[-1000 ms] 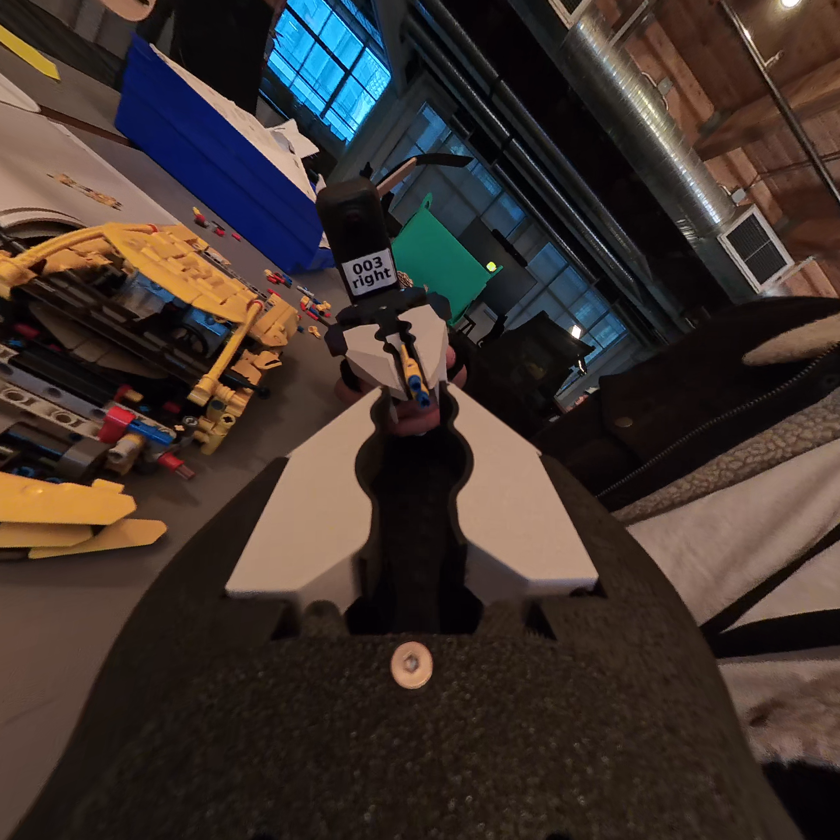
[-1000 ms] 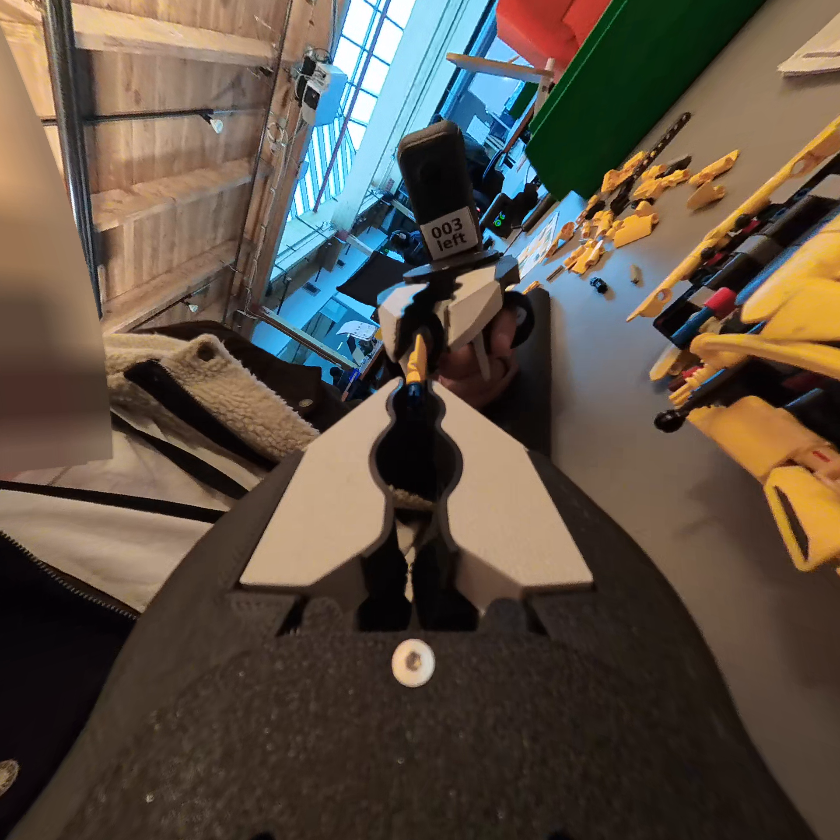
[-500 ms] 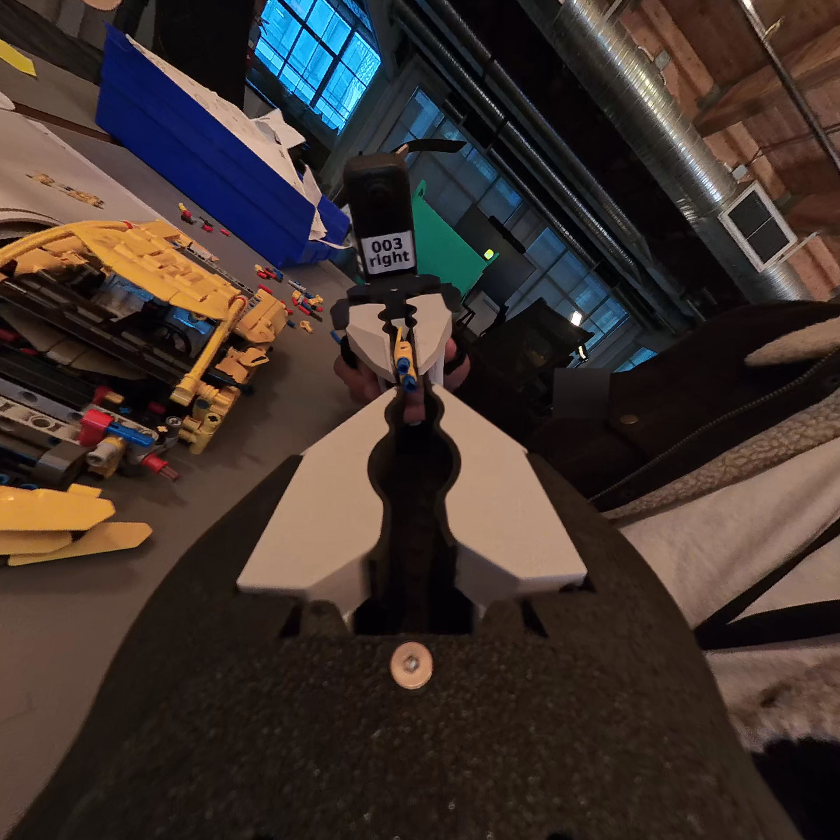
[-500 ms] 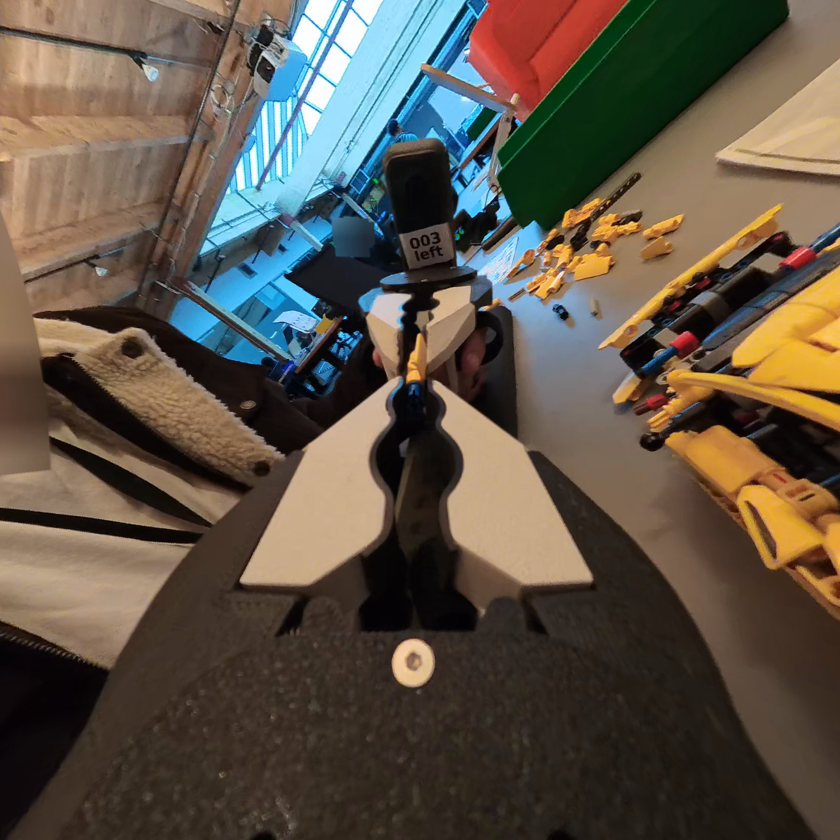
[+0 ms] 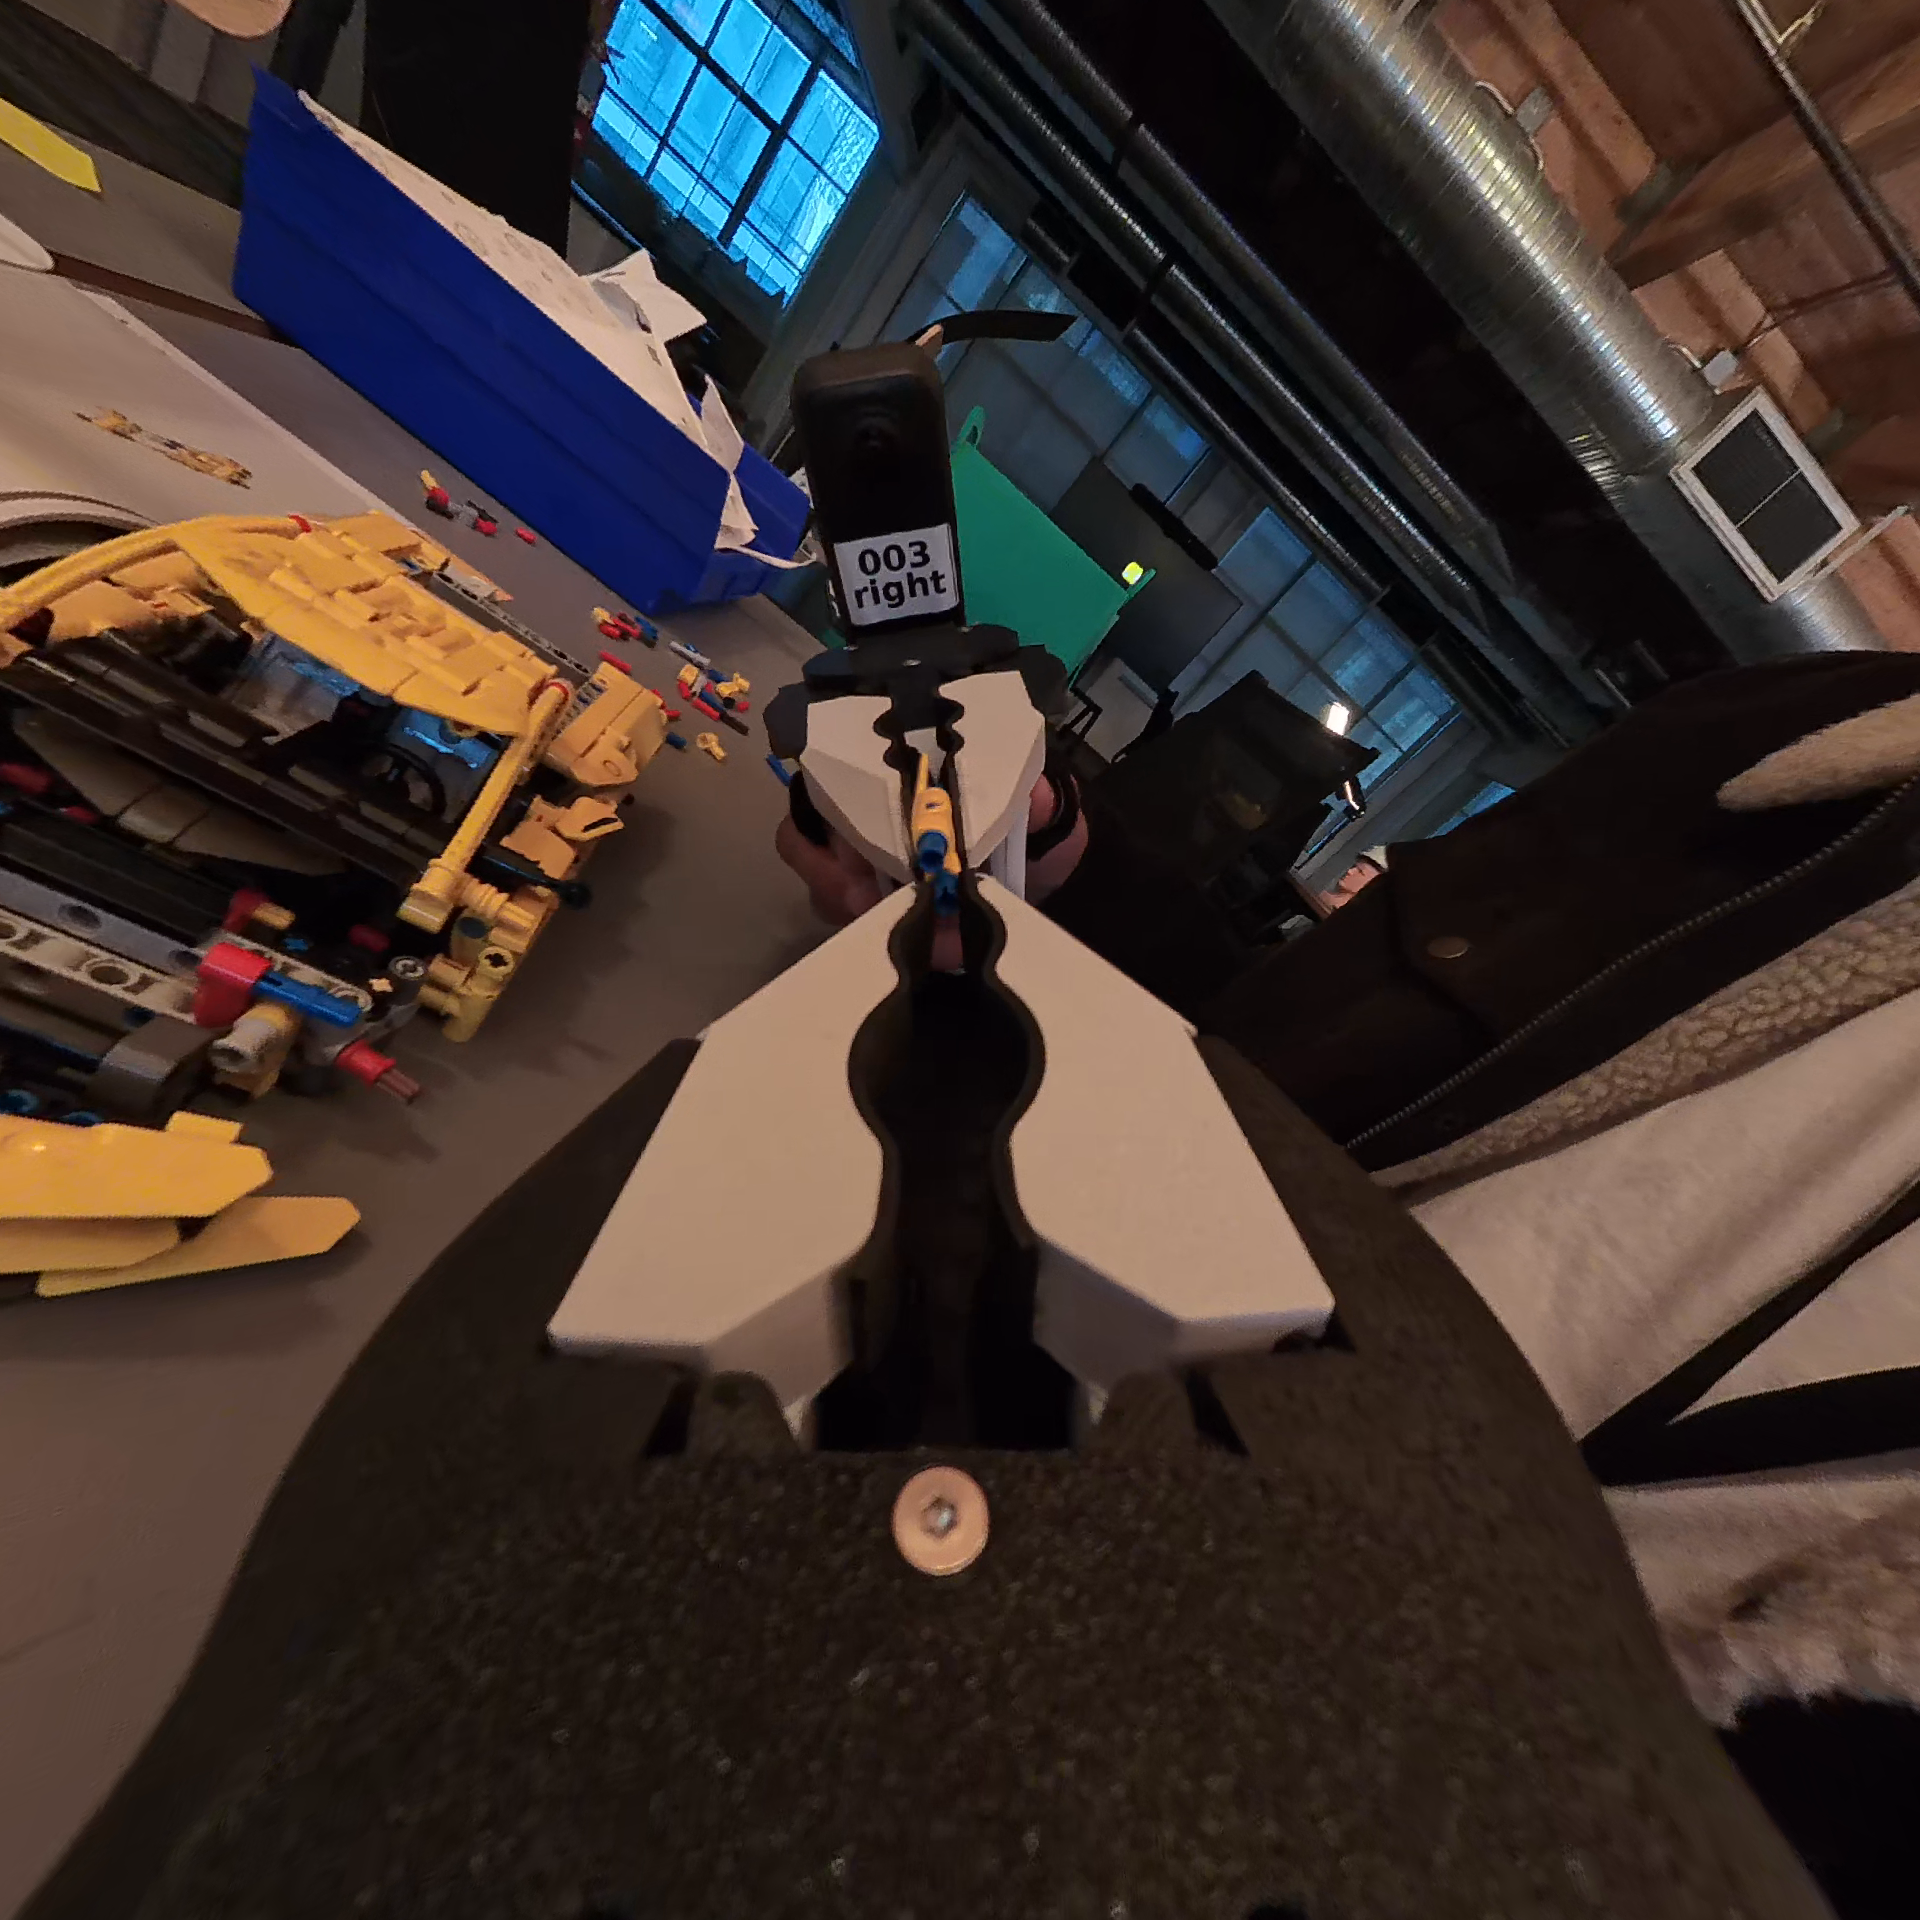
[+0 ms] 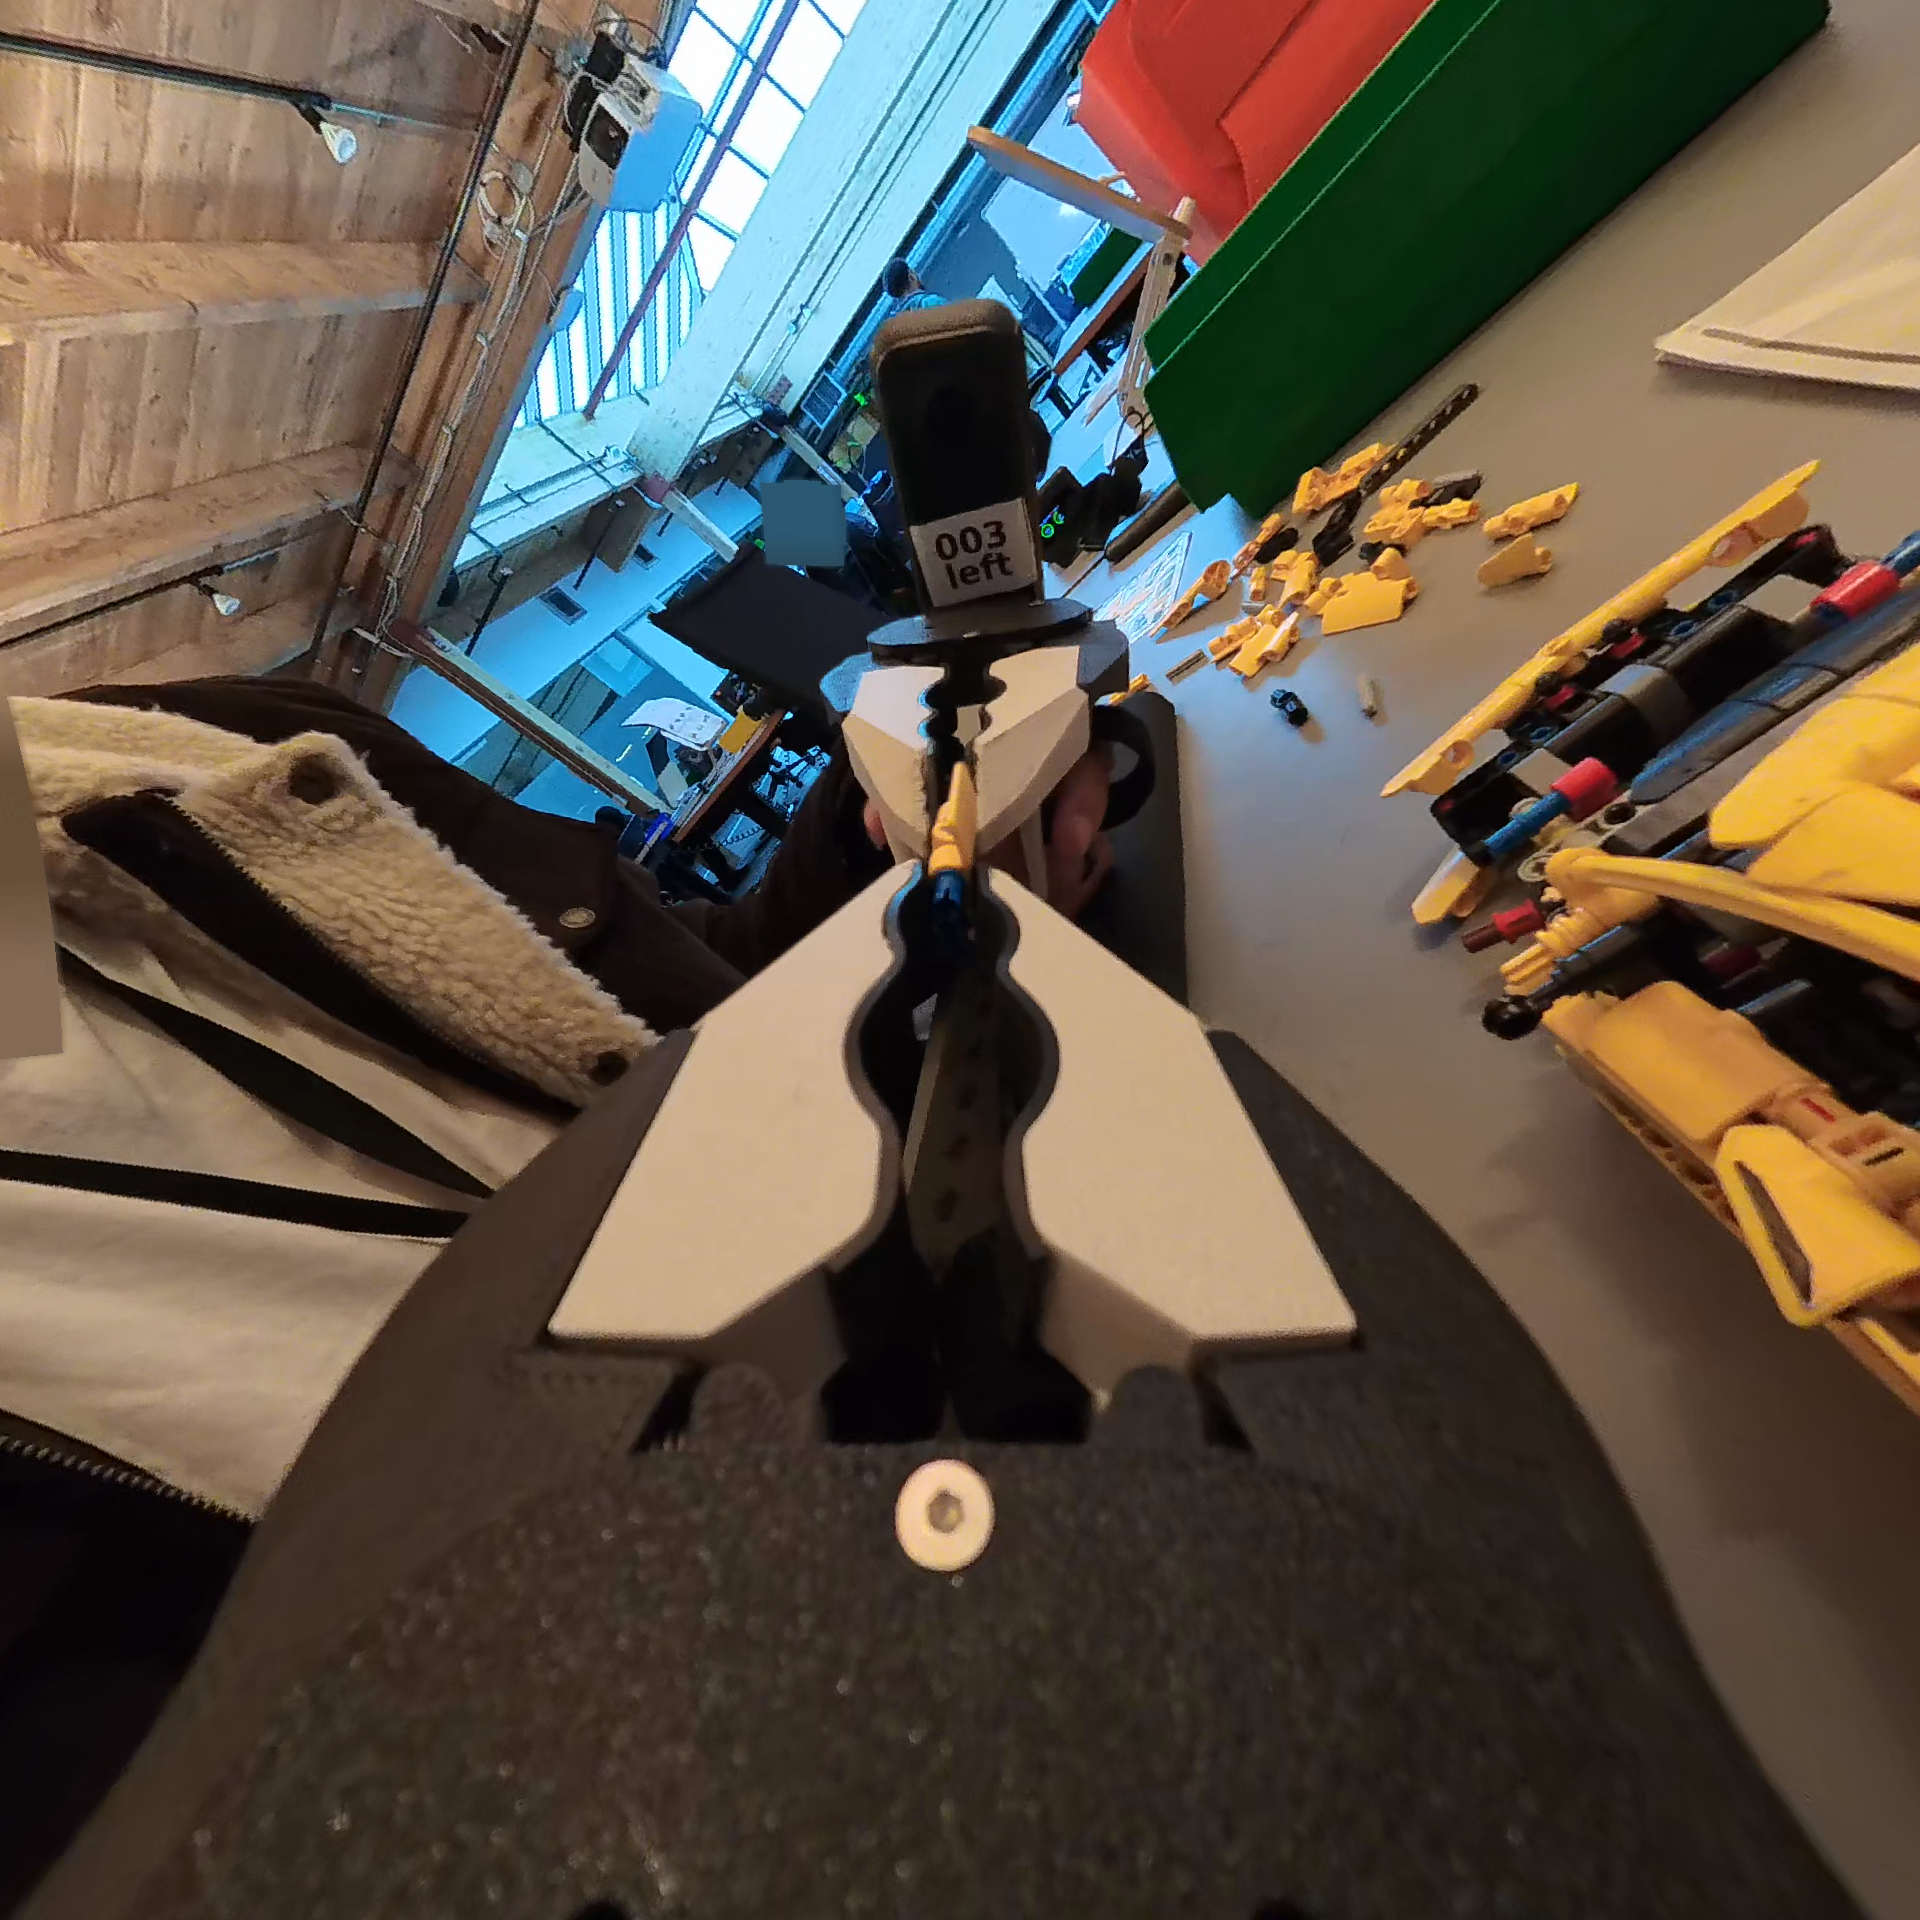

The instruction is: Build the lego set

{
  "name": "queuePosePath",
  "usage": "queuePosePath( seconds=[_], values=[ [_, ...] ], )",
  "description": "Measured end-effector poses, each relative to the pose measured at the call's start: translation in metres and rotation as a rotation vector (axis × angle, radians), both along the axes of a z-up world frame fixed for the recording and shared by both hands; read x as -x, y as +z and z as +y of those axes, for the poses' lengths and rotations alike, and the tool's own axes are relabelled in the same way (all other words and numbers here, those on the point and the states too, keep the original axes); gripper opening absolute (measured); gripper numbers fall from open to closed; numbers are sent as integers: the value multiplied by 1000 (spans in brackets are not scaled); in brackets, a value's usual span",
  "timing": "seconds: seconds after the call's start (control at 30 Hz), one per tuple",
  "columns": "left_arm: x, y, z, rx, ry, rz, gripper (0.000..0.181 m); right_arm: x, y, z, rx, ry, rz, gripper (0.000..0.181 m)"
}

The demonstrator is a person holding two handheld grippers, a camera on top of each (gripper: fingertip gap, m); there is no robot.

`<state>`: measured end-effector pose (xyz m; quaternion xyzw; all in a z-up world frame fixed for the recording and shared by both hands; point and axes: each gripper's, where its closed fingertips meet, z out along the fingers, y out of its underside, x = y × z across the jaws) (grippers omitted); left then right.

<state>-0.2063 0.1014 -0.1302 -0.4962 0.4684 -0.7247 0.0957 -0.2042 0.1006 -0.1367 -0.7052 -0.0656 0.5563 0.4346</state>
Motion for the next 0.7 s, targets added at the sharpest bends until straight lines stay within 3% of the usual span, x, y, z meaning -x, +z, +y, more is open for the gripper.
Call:
queuePosePath(
  seconds=[0.7],
  values=[
    [0, 4, 2, -12, 27, -47, 4, 2, 4, 3, 20, -2, 74, 6]
  ],
)
